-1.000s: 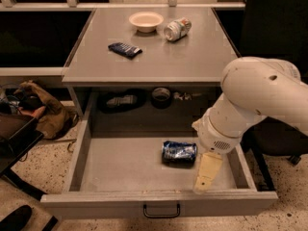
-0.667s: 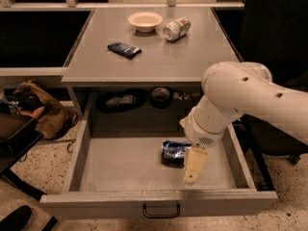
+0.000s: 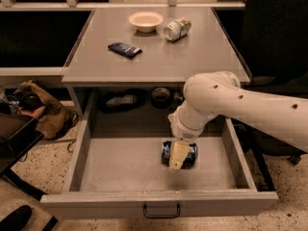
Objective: Pick pepsi can from top drawer and place on counter
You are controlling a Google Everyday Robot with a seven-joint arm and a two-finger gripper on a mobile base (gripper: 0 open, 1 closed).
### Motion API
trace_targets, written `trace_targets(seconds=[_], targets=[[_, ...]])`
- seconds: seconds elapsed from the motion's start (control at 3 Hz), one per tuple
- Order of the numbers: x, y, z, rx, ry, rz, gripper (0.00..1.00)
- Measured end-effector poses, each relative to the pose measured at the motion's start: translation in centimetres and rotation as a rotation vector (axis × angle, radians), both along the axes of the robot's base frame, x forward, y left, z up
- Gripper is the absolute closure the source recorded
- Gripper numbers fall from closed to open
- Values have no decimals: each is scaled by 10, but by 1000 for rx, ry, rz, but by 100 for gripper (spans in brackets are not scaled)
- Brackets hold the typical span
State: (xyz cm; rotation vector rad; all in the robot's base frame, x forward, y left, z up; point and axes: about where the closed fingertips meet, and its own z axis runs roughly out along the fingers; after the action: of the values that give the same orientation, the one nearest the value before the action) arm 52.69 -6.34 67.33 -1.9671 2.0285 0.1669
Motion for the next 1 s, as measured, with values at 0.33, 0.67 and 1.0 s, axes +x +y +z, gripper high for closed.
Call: trace_targets(seconds=[0.33,0.67,1.0], targets=[[0,0,0,0,0,0,0],[8,-9,-9,9,-33,-53,0],[22,-22,-9,15,-102,-117,0]])
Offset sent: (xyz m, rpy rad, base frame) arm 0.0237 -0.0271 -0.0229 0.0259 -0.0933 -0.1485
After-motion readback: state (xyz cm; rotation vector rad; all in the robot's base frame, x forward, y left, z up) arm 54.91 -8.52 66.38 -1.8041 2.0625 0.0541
